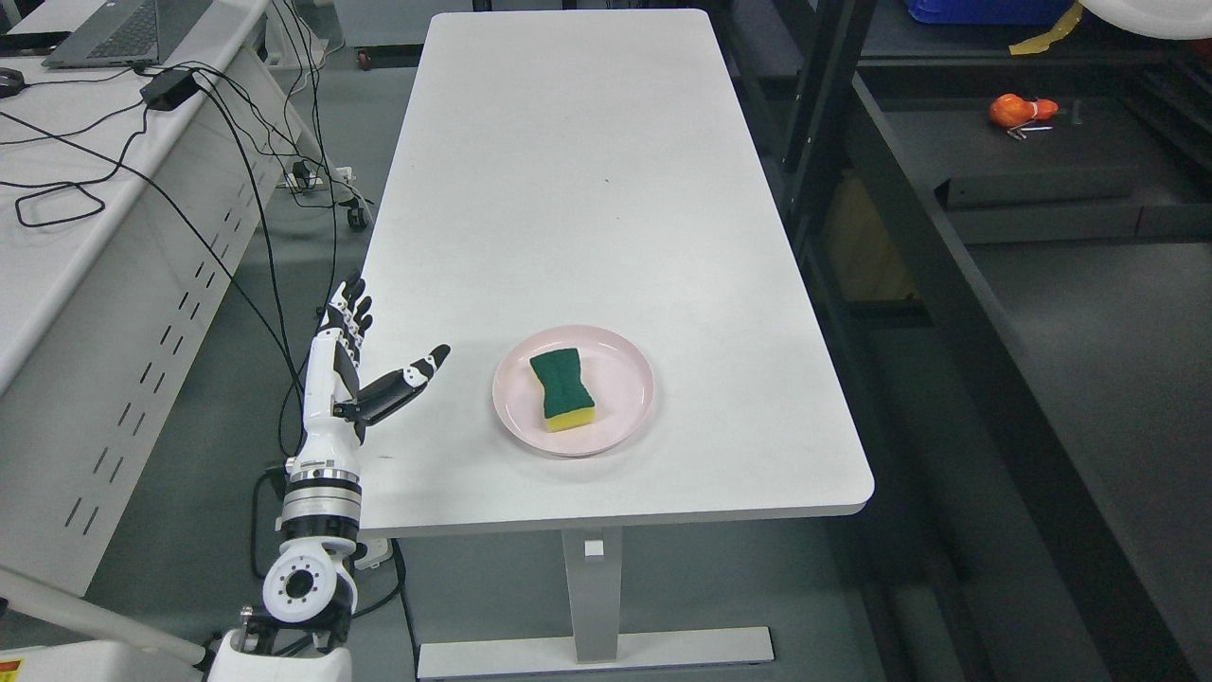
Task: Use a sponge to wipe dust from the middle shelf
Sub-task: 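Raise the left hand and reach toward the sponge on the pink plate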
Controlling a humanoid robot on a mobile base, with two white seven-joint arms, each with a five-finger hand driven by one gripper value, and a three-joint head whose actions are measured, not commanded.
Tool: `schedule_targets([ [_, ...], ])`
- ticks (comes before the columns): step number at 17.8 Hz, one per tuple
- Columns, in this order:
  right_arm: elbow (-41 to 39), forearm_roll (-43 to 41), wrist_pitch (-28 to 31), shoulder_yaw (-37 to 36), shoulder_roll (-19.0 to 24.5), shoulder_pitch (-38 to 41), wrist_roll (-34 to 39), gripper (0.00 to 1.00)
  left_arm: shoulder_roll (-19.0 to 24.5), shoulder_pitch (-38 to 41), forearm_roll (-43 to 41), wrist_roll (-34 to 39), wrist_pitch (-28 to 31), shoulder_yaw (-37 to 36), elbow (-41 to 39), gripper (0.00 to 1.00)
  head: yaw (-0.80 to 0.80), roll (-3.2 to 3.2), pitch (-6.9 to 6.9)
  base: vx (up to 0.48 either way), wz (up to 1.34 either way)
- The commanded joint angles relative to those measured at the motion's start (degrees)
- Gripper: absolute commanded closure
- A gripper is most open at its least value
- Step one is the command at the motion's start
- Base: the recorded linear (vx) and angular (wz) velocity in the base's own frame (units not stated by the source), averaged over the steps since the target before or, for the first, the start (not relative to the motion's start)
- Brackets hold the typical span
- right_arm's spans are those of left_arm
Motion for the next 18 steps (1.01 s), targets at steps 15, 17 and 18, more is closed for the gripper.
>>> schedule_targets([
  [15, -1.0, 0.0, 0.01, 0.0, -1.0, 0.01, -0.03, 0.0, 25.56, -10.73, -45.81, -25.35, -24.16, -9.39, 3.28, 0.03, 0.0, 0.0, 0.0, -0.001, 0.0],
  [17, -1.0, 0.0, 0.01, 0.0, -1.0, 0.01, -0.03, 0.0, 27.15, -14.86, -56.03, -31.68, -31.29, -9.57, 5.21, 0.03, 0.0, 0.0, 0.0, 0.0, 0.0],
  [18, -1.0, 0.0, 0.01, 0.0, -1.0, 0.01, -0.03, 0.0, 26.72, -17.14, -58.34, -33.28, -34.72, -9.57, 7.05, 0.02, 0.0, 0.0, 0.0, 0.0, 0.0],
])
